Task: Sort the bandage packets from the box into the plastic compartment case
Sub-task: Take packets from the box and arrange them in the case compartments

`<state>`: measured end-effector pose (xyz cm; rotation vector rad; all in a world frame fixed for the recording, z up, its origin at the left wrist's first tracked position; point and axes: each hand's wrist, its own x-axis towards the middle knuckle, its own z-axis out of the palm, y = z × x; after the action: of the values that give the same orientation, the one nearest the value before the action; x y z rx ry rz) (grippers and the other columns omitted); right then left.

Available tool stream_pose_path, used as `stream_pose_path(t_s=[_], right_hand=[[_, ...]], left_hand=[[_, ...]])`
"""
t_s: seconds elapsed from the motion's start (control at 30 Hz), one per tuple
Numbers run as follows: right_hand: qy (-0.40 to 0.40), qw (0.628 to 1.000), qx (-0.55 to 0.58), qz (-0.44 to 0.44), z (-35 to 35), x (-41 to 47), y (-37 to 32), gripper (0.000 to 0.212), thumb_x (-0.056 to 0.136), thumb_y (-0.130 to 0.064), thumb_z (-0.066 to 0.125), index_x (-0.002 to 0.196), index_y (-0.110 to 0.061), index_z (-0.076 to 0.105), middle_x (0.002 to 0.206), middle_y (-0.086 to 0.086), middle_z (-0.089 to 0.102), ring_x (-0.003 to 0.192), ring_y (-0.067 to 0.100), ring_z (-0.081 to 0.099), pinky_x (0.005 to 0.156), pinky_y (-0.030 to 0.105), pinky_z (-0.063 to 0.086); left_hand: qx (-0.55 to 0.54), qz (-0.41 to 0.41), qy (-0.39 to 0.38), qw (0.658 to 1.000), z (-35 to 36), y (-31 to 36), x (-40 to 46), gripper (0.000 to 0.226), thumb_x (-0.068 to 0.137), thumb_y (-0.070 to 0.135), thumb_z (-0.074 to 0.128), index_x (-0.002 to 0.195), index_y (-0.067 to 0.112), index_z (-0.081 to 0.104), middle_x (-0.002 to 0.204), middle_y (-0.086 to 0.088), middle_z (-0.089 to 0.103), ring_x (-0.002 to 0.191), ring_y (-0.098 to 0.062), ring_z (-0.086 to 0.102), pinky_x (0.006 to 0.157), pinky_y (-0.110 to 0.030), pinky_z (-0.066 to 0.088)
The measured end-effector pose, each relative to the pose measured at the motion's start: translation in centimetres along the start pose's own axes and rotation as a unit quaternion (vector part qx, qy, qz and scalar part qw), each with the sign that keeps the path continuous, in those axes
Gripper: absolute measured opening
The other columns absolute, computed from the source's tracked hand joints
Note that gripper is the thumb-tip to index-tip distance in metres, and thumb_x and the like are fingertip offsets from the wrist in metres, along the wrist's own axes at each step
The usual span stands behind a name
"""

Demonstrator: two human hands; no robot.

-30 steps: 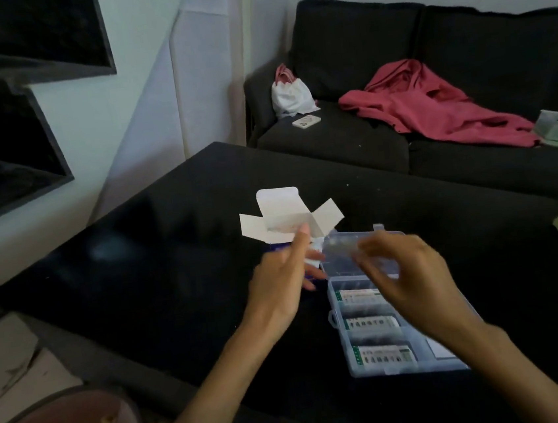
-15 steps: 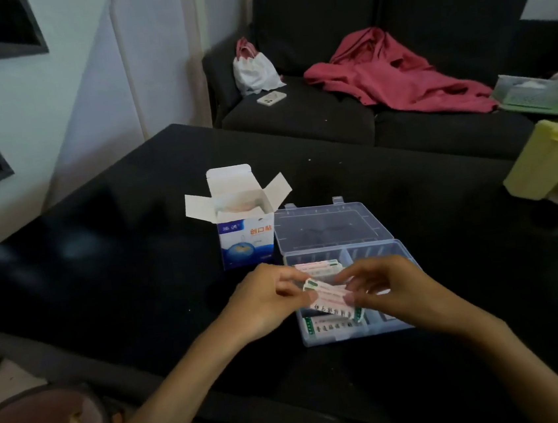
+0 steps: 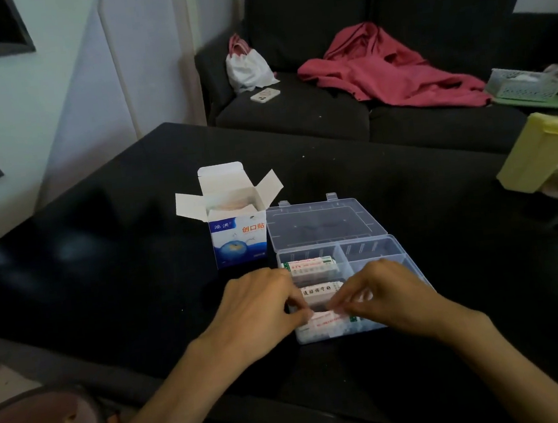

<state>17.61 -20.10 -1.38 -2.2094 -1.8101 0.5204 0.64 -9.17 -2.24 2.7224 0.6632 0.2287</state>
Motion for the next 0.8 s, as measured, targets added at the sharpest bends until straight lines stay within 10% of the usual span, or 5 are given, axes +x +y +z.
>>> stream_pose_path(t_s=[0.17, 0.43, 0.6, 0.8], right_hand=[[0.025, 0.995, -0.100, -0.012, -0.1, 0.2, -0.7, 0.015, 0.081, -0.035, 0.069, 0.096, -0.034, 0.070, 0.093, -0.021, 0.063, 0.080, -0.008, 0.049, 0.064, 0.004, 0.035], [0.055, 0.998, -0.021, 0.017, -1.2, 0.8, -1.5, 0.011, 0.082, -0.035, 0.067, 0.081, -0.041, 0.058, 0.078, -0.010, 0.060, 0.071, 0.002, 0.056, 0.068, 0.023, 0.052], [0.211, 0.973, 0.069, -0.066, -4.9, 6.1, -6.3, 0.022, 0.090, -0.020, 0.057, 0.111, -0.024, 0.064, 0.099, -0.018, 0.061, 0.082, -0.005, 0.060, 0.075, 0.014, 0.050], [0.064, 0.993, -0.083, -0.049, -5.6, 16.1, -10.3, 0.023, 0.089, -0.017, 0.061, 0.109, -0.009, 0.068, 0.111, 0.009, 0.067, 0.095, 0.019, 0.063, 0.085, 0.029, 0.051]], left_hand=[[0.028, 0.019, -0.006, 0.999, 0.3, -0.2, 0.1, 0.024, 0.088, 0.046, 0.058, 0.102, 0.032, 0.071, 0.098, 0.015, 0.055, 0.089, -0.003, 0.044, 0.069, -0.024, 0.040], [-0.123, -0.094, 0.102, 0.983, -1.7, -0.5, 0.8, 0.020, 0.084, 0.045, 0.064, 0.097, 0.031, 0.070, 0.076, 0.017, 0.057, 0.067, 0.002, 0.050, 0.060, -0.011, 0.035], [0.024, -0.200, 0.285, 0.937, -3.9, -5.3, 1.1, 0.033, 0.096, 0.037, 0.044, 0.126, 0.029, 0.056, 0.136, 0.011, 0.047, 0.124, -0.010, 0.036, 0.094, -0.026, 0.035], [0.003, -0.235, 0.261, 0.936, -3.8, -6.6, 0.0, 0.028, 0.093, 0.043, 0.050, 0.115, 0.036, 0.066, 0.131, 0.016, 0.053, 0.116, -0.008, 0.045, 0.087, -0.026, 0.041]])
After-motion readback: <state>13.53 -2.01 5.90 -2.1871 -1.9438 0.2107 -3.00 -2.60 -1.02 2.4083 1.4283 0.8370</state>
